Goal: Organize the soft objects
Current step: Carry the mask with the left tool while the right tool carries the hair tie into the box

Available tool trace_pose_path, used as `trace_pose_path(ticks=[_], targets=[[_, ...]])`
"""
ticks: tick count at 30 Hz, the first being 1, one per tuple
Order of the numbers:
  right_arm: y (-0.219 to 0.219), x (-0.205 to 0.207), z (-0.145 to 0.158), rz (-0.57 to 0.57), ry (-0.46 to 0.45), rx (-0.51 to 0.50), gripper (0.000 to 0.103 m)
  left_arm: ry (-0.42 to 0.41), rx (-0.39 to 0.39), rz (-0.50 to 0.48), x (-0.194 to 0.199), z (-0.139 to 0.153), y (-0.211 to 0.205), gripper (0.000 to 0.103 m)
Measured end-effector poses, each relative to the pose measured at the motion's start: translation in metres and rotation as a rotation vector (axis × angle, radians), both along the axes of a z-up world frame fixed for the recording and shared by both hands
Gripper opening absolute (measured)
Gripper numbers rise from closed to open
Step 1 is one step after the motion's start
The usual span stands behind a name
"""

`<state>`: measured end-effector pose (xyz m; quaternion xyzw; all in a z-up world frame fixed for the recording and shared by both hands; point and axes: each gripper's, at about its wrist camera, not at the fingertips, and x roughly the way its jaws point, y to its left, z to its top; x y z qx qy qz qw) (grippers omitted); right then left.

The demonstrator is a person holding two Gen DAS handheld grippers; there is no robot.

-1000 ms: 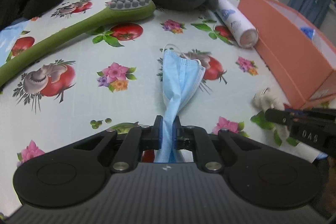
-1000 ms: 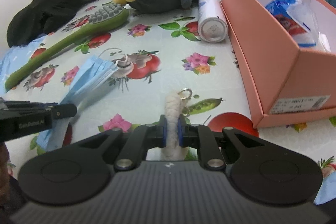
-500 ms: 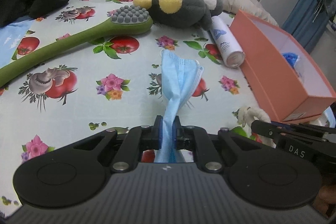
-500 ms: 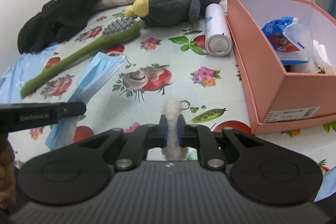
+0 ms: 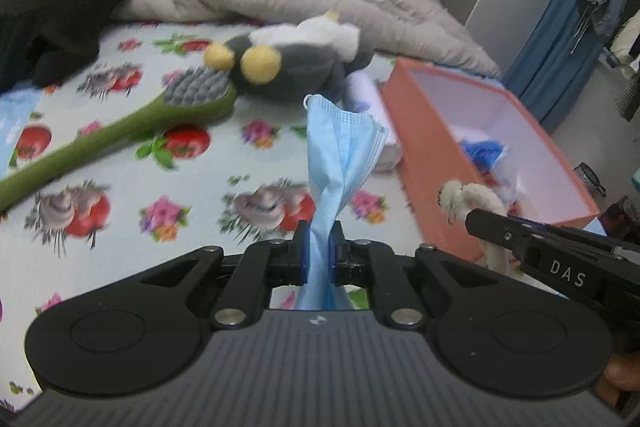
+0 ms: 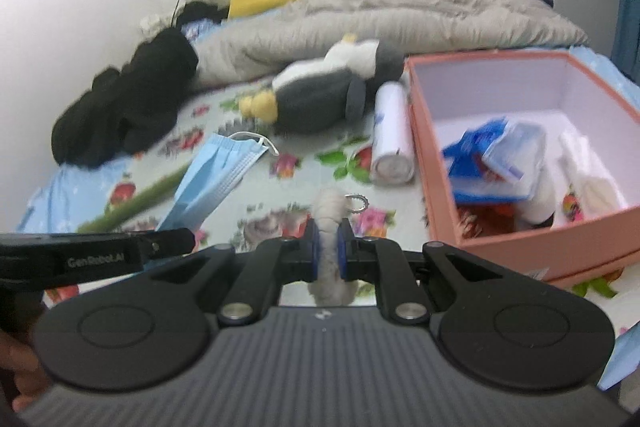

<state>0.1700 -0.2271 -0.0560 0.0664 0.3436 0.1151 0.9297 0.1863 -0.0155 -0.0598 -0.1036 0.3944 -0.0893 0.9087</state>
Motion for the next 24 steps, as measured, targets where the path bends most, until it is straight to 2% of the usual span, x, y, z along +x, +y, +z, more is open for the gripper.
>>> trace_pose_path(ticks=[6,15,20,24], targets=[[-0.026,0.006,0.036,-0.031,-0.082,0.041,0.012,-0.077,-0.005,-0.042,0.01,0.045,-0.032,0.011],[-0.072,0.021,0.082,-0.087,-0.178,0.059,0.012,-0.15,-0.023,-0.097,0.041,0.102,-0.088,0.011],[-0.102,0.033,0.102,-0.124,-0.23,0.06,0.012,-0.187,-0.033,-0.136,0.063,0.125,-0.127,0.011],[-0.128,0.048,0.107,-0.155,-0.24,0.049,0.012,-0.192,-0.034,-0.163,0.085,0.132,-0.159,0.011]])
